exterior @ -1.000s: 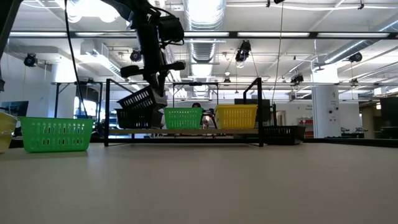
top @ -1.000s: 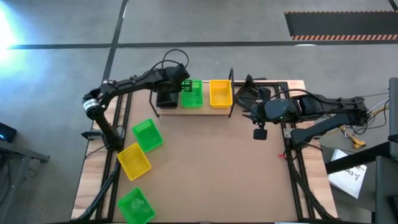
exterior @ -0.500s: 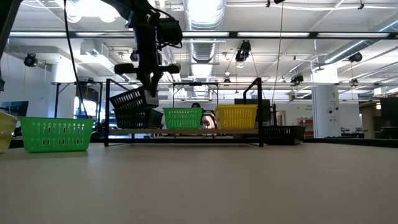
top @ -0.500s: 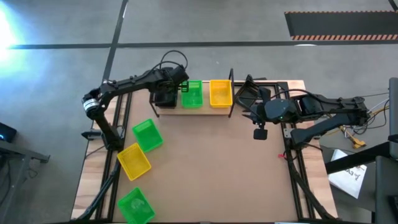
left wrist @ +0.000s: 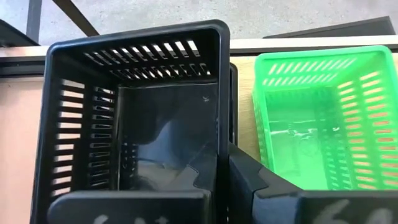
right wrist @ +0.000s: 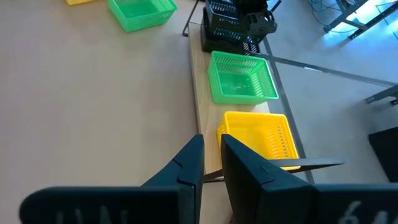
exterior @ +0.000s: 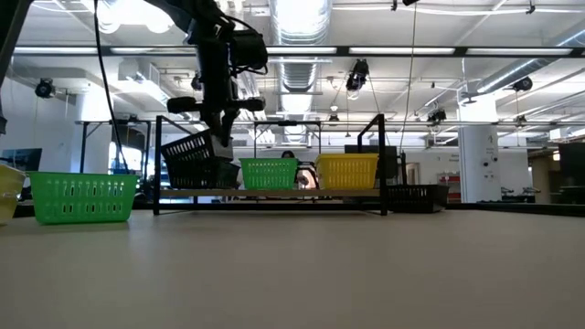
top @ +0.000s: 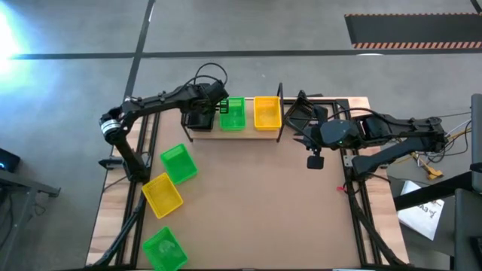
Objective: Stack baskets on shelf by color
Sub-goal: Stack the bottom black basket on the black basket on the shelf
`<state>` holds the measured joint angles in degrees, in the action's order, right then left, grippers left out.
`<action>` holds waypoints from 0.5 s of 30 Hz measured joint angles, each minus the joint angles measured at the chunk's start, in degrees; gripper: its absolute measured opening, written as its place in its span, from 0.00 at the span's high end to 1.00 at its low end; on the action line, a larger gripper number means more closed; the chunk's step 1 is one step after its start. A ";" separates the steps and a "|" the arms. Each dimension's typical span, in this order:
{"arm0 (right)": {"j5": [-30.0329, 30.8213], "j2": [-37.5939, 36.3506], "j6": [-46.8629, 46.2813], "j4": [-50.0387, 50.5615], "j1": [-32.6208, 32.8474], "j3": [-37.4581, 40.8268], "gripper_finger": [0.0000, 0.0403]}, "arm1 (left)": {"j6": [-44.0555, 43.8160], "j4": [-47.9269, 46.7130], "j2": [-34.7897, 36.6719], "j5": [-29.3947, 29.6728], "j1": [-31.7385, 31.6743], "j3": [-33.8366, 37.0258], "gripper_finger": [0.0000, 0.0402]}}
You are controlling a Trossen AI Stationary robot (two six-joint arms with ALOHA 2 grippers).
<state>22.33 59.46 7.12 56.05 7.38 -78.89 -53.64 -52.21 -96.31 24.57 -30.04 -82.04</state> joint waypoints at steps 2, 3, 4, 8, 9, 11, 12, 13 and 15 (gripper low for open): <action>-0.06 0.00 -0.02 0.00 0.00 0.00 0.88 | 0.21 1.02 -0.02 -0.02 0.00 0.39 0.97; -0.16 0.00 -0.16 0.00 0.00 0.00 0.88 | 0.24 1.86 -0.02 -0.07 0.00 0.70 0.95; -0.22 0.00 -0.42 0.00 0.00 0.00 0.88 | 0.26 2.67 -0.02 -0.11 0.00 1.12 0.92; -0.31 0.00 -1.21 0.00 0.00 0.00 0.88 | 0.28 3.19 -0.09 -0.48 0.00 2.15 0.79; -0.35 0.00 -1.47 0.00 0.00 0.00 0.88 | 0.33 3.19 -0.09 -0.48 0.00 2.18 0.75; -0.44 0.00 -1.82 0.00 0.00 0.00 0.88 | 1.21 3.19 -0.07 -0.61 0.00 2.18 0.70; -0.48 0.00 -1.98 0.00 0.00 0.00 0.88 | 2.24 3.04 -0.07 -0.98 0.00 2.02 0.68; -0.82 0.00 -2.04 0.00 0.00 0.00 0.88 | 3.42 2.76 0.02 -1.42 0.00 1.48 0.67; -1.47 0.00 -2.09 0.00 0.00 0.00 0.88 | 5.27 3.14 0.31 -2.25 0.00 0.24 0.66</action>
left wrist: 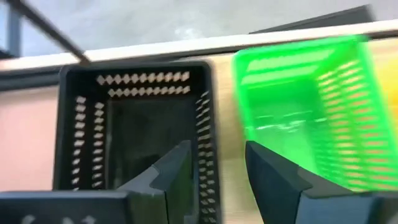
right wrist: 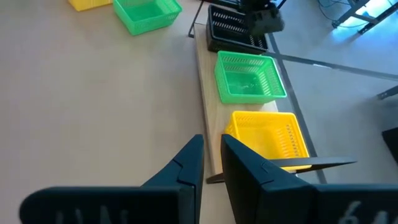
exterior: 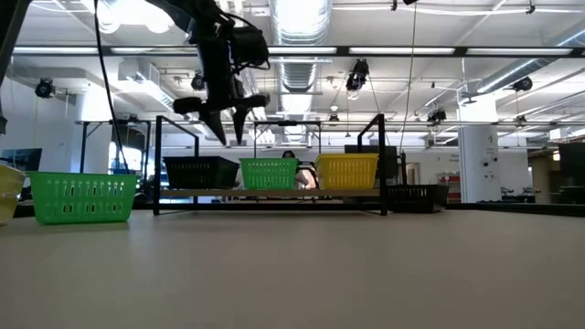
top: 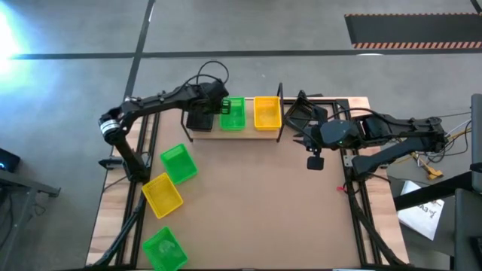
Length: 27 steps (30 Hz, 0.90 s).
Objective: Stack baskets on shelf by color
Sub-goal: Stack the bottom black basket on the black basket on the shelf, then stack the top green basket on the green basket on the shelf
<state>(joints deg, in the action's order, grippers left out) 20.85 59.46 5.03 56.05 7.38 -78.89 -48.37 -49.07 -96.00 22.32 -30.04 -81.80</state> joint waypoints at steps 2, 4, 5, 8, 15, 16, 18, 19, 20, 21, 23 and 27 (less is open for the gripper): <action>-0.06 0.00 -0.08 0.00 0.00 0.00 0.88 | 1.98 -0.02 0.20 -2.21 0.01 -1.21 0.67; -0.08 0.00 -0.18 -0.02 0.00 0.00 0.88 | 4.43 -0.47 0.19 -6.43 0.01 -2.41 0.69; -0.07 0.00 -0.52 -0.04 0.00 0.00 0.88 | 5.86 -1.05 0.19 -9.15 0.04 -2.90 0.71; -0.06 0.00 -0.69 -0.09 0.00 0.00 0.88 | 10.10 -2.49 0.21 -16.62 0.22 -3.49 0.77; -0.05 0.00 -0.47 -1.40 0.00 0.00 0.88 | 23.74 -7.73 0.19 -18.99 3.63 -3.85 0.92; -0.05 0.00 -0.45 -1.35 0.00 0.00 0.88 | 24.86 -7.58 0.19 -18.99 4.40 -4.16 0.94; -0.04 0.00 -0.43 -1.40 0.00 0.00 0.88 | 26.93 -7.55 0.30 -18.94 5.89 -4.84 0.97; -0.04 0.00 -0.42 -1.38 0.00 0.00 0.88 | 28.15 -7.99 0.36 -18.89 6.84 -5.25 0.98; -0.04 0.00 -0.43 -1.39 0.00 0.00 0.88 | 29.38 -8.64 0.36 -18.85 7.84 -5.97 0.99; -0.04 0.00 -0.47 -1.41 0.00 0.00 0.88 | 30.53 -9.72 0.36 -18.77 8.87 -6.92 0.99; -0.04 0.00 -0.47 -1.40 0.00 0.00 0.88 | 31.40 -13.33 0.45 -17.40 11.19 -9.04 1.00; -0.01 -0.01 -0.56 -1.46 -0.02 0.15 0.88 | 31.21 -20.61 0.97 -14.49 16.23 -12.57 1.00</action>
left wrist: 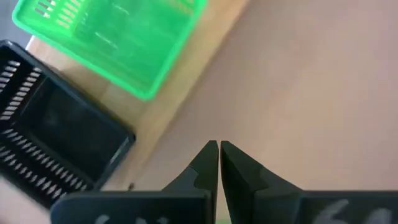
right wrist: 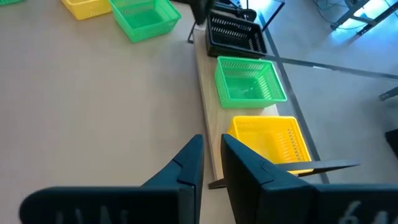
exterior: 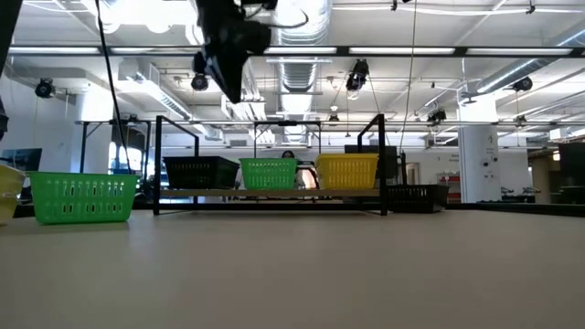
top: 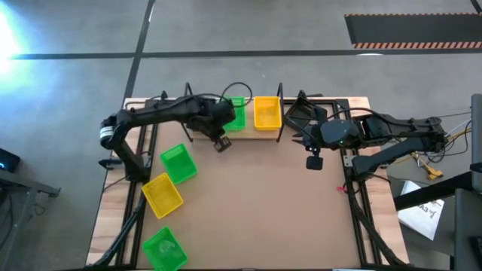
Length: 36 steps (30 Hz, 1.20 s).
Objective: Stack baskets on shelf by color
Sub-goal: Stack the top green basket on the green basket on the shelf
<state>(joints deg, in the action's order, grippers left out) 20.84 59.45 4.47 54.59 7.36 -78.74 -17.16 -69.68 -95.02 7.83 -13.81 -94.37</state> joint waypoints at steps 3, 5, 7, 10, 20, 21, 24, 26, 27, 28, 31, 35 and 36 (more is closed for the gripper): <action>0.14 -0.05 -1.80 0.00 -0.31 1.21 0.88 | -0.45 -0.62 1.74 0.13 4.35 -0.85 1.00; 0.11 -0.10 -3.55 0.00 -1.16 2.96 0.88 | -0.62 -0.16 2.92 0.13 7.51 -0.77 1.00; -0.07 -0.18 -5.27 0.32 -2.60 5.24 0.88 | -2.07 0.99 4.19 0.51 10.59 -0.64 1.00; -0.46 -0.21 -7.67 1.48 -5.95 8.42 0.88 | -6.66 2.68 5.70 2.87 14.78 -0.39 1.00; -13.77 -0.36 -4.83 1.94 -25.32 15.72 0.86 | -16.84 5.95 9.33 6.16 24.87 0.03 1.00; -13.75 -0.34 -4.57 1.81 -26.68 16.44 0.86 | -17.98 5.08 9.76 6.14 25.90 0.03 1.00; -13.86 -0.34 -5.35 1.04 -28.81 18.45 0.83 | -22.72 -0.06 10.49 6.08 29.47 0.25 1.00; -14.98 -0.34 -7.37 -1.02 -28.97 19.90 0.81 | -26.84 -4.64 10.90 5.99 31.94 1.45 1.00; -15.97 -0.34 -8.47 -2.60 -28.94 20.71 0.80 | -29.16 -6.56 11.01 5.96 33.05 2.37 1.00; -17.22 -0.34 -9.56 -4.19 -28.86 21.49 0.79 | -31.22 -8.40 11.04 5.95 34.14 3.32 1.00; -20.87 -0.36 -12.70 -10.64 -27.92 23.96 0.77 | -36.87 -12.72 11.19 5.84 36.77 7.25 1.00; -22.42 -0.35 -15.05 -17.08 -25.99 26.18 0.76 | -41.09 -12.87 12.71 -0.32 37.65 14.36 0.98; -22.42 -0.29 -15.09 -17.99 -25.41 26.34 0.77 | -41.68 -12.07 13.28 -1.47 37.62 16.45 0.96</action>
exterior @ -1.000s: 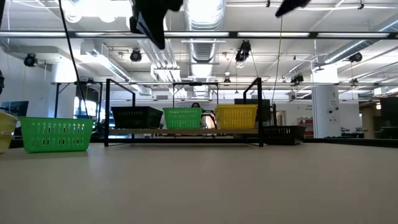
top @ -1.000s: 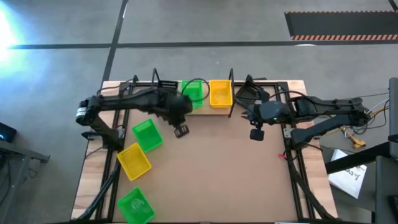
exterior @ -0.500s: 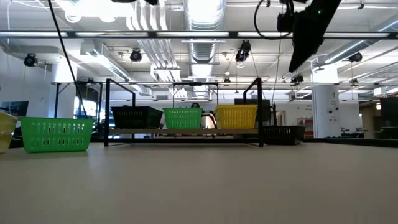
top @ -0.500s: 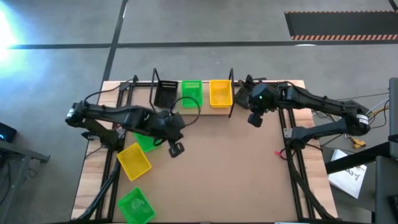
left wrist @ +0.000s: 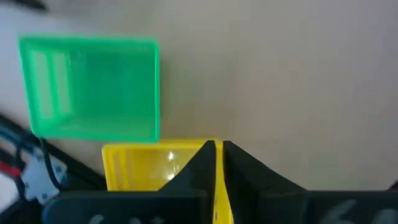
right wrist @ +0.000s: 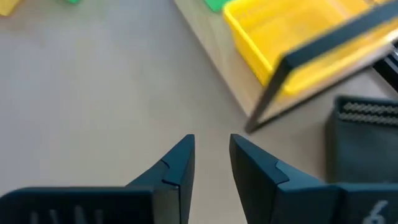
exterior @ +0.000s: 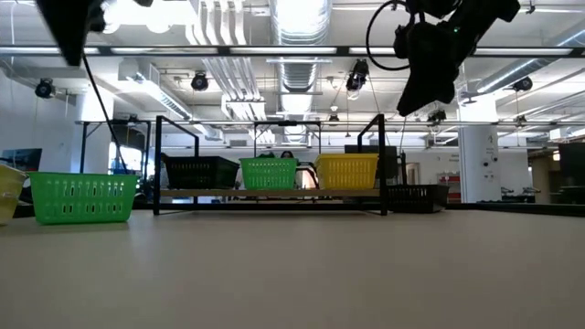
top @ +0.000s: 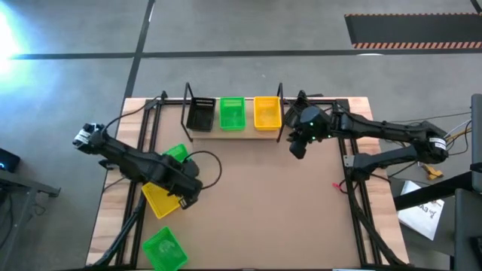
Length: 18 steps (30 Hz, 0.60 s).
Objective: Stack baskets on shelf by color
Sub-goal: Stack the top green basket on the green basket on the shelf
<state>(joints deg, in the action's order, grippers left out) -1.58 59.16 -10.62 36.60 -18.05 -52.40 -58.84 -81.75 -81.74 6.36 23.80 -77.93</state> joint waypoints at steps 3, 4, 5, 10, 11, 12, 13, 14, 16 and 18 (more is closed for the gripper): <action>0.01 0.26 -0.01 -1.93 1.54 0.19 0.78 | -3.54 3.52 2.26 -1.02 -0.25 7.03 0.87; -0.01 0.28 -0.01 -2.51 2.02 0.19 0.78 | -4.87 4.49 3.20 -1.02 -0.62 9.58 0.83; 0.01 0.28 0.00 -3.07 2.42 0.19 0.79 | -5.98 5.25 4.12 -1.17 -1.06 12.18 0.79; 0.03 0.23 0.03 -4.73 3.94 -0.05 0.82 | -8.31 13.42 7.54 -1.12 -3.80 23.52 0.57; 0.03 0.19 0.07 -4.70 4.27 -0.44 0.83 | -8.32 15.31 8.09 -1.11 -4.20 25.47 0.53; 0.05 0.17 0.09 -4.74 4.56 -1.11 0.84 | -8.31 17.41 8.48 -1.11 -4.51 27.25 0.50; 0.03 0.05 0.08 -4.81 4.86 -1.83 0.84 | -8.18 19.49 8.69 -1.10 -4.74 28.78 0.48; 0.03 -0.15 0.12 -4.76 5.15 -2.62 0.85 | -7.96 21.22 8.77 -0.96 -4.92 30.17 0.47; 0.03 -0.38 0.68 -4.68 5.68 -4.57 0.86 | -8.01 22.73 8.76 -0.16 -5.02 32.14 0.46; 0.07 -0.67 1.27 -4.16 5.98 -6.61 0.87 | -8.09 22.76 7.91 1.01 -5.02 33.12 0.47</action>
<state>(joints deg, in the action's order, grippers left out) -1.51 58.49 -9.35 32.44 -12.07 -59.00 -66.93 -58.99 -73.84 7.38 18.79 -44.81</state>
